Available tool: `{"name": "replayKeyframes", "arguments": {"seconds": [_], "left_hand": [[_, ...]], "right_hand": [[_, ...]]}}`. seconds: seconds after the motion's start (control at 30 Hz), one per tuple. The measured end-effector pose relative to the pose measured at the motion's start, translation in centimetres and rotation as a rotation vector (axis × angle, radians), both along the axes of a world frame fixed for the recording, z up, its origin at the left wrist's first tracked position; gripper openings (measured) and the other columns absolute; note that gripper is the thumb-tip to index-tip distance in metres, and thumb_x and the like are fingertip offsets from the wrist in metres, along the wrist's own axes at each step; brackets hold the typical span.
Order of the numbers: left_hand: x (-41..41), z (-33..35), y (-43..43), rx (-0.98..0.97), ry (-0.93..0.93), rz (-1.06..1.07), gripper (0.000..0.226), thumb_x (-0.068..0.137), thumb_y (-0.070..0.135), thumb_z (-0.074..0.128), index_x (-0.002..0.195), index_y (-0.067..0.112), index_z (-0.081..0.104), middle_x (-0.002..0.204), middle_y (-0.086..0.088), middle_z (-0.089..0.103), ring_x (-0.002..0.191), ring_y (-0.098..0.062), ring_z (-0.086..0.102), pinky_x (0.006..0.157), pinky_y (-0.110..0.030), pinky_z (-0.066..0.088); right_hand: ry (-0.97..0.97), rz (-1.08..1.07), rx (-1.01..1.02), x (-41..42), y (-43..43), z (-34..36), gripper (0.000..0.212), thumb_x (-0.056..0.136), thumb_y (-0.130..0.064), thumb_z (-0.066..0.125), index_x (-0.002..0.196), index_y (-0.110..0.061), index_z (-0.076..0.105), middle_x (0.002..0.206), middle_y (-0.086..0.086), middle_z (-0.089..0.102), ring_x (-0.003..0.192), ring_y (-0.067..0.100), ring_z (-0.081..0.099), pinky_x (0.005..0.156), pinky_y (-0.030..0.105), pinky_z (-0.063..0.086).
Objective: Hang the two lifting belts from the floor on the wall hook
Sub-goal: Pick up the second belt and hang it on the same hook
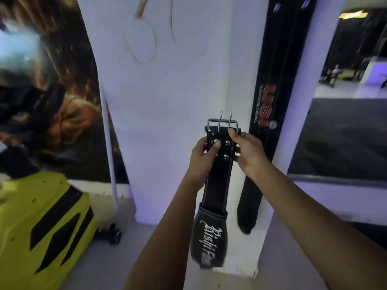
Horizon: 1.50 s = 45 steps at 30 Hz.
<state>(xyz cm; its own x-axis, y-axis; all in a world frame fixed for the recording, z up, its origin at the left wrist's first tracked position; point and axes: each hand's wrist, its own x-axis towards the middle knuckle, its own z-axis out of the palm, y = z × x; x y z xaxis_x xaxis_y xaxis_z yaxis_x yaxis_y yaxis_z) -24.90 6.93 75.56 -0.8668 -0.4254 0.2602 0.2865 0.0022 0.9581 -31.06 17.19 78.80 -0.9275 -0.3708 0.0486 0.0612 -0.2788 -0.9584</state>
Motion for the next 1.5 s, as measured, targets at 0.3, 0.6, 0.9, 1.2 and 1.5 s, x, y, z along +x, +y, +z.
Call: {"name": "replayKeyframes", "arguments": {"seconds": [0.3,0.6,0.9,1.2,1.5], "left_hand": [[-3.8,16.9,8.9,0.044,0.352,-0.073,0.012,0.091,0.005,0.054,0.099,0.007,0.062,0.092,-0.011,0.065,0.085,-0.024,0.062,0.083,-0.040,0.051],[-3.7,17.2,15.9,-0.059,0.405,-0.131,0.016,0.089,0.021,0.058,0.095,0.012,0.070,0.098,-0.013,0.072,0.094,-0.027,0.068,0.092,-0.046,0.053],[-3.8,19.2,17.2,-0.152,0.455,-0.180,0.024,0.096,0.012,0.049,0.115,0.011,0.063,0.097,0.002,0.070,0.084,-0.004,0.068,0.077,-0.018,0.055],[-3.3,15.8,16.4,-0.181,0.203,-0.335,0.015,0.091,0.029,0.057,0.099,0.017,0.062,0.093,0.000,0.070,0.090,-0.018,0.068,0.082,-0.030,0.054],[-3.0,15.1,14.5,-0.191,0.106,-0.366,0.026,0.090,0.025,0.059,0.103,0.004,0.067,0.095,-0.012,0.072,0.088,-0.026,0.070,0.083,-0.035,0.058]], "right_hand": [[0.445,-0.263,0.002,0.8,8.8,11.2,0.008,0.089,-0.012,0.060,0.085,-0.016,0.065,0.079,0.000,0.067,0.073,0.012,0.063,0.071,0.020,0.051],[0.432,-0.358,-0.216,-0.2,15.4,18.7,0.022,0.083,-0.006,0.066,0.067,-0.021,0.067,0.056,-0.010,0.069,0.056,0.004,0.063,0.063,0.023,0.054],[0.269,-0.178,-0.133,0.4,18.4,18.8,0.022,0.087,0.007,0.053,0.101,-0.007,0.064,0.090,0.006,0.066,0.081,0.020,0.063,0.069,0.033,0.053],[0.253,-0.292,-0.246,0.4,18.2,22.4,0.035,0.089,0.005,0.051,0.121,-0.007,0.059,0.119,0.009,0.063,0.114,0.024,0.058,0.106,0.042,0.044],[0.214,-0.279,-0.301,0.4,17.5,23.4,0.050,0.087,0.007,0.054,0.133,-0.011,0.051,0.145,0.008,0.047,0.131,0.022,0.047,0.117,0.050,0.026]]}}
